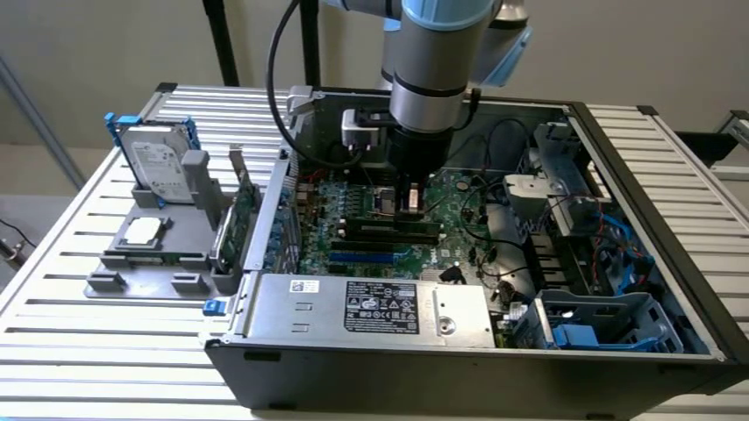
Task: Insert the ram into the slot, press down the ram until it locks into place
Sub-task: 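Insert the ram into the slot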
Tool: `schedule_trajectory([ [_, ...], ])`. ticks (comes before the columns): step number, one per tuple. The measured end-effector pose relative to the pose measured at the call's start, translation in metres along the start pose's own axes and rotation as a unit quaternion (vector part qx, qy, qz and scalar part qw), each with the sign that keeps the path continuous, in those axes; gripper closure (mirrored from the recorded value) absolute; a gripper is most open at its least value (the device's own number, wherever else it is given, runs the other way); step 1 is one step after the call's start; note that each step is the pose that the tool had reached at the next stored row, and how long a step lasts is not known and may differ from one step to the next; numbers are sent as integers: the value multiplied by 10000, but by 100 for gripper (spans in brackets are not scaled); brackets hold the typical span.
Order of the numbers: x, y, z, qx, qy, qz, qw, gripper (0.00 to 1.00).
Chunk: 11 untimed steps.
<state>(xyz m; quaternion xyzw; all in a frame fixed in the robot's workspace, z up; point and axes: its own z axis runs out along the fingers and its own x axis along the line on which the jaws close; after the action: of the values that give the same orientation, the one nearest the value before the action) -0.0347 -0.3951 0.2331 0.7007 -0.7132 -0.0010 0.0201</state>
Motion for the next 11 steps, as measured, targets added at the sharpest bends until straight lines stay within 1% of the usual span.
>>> schedule_trajectory([
  [11,0,21,7,42,-1,18,10000,87],
])
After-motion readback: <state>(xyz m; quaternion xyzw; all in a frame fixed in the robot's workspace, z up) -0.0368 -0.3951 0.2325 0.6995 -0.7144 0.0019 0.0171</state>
